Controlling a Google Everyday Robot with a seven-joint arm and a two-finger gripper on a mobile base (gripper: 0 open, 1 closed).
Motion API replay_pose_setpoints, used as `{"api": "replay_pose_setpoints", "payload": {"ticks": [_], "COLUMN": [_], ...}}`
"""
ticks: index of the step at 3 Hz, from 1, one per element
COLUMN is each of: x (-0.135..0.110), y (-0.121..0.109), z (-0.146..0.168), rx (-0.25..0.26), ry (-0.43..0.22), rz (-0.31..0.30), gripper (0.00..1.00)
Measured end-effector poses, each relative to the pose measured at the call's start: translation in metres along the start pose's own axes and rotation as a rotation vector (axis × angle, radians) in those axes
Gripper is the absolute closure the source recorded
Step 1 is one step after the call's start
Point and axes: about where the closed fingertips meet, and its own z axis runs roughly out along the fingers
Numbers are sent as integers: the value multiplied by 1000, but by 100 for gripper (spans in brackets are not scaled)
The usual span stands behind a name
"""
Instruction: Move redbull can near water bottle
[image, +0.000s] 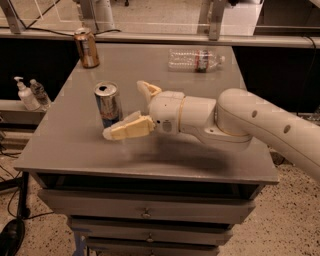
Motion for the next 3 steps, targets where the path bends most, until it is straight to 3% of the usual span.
{"api": "replay_pose_setpoints", "payload": {"ticks": [1,2,3], "x": [2,10,15], "y": [13,19,16], "z": [24,44,51], "rx": [-19,-22,-3], "ry": [-14,-6,6], "rz": [13,25,31], "gripper": [0,14,38]}}
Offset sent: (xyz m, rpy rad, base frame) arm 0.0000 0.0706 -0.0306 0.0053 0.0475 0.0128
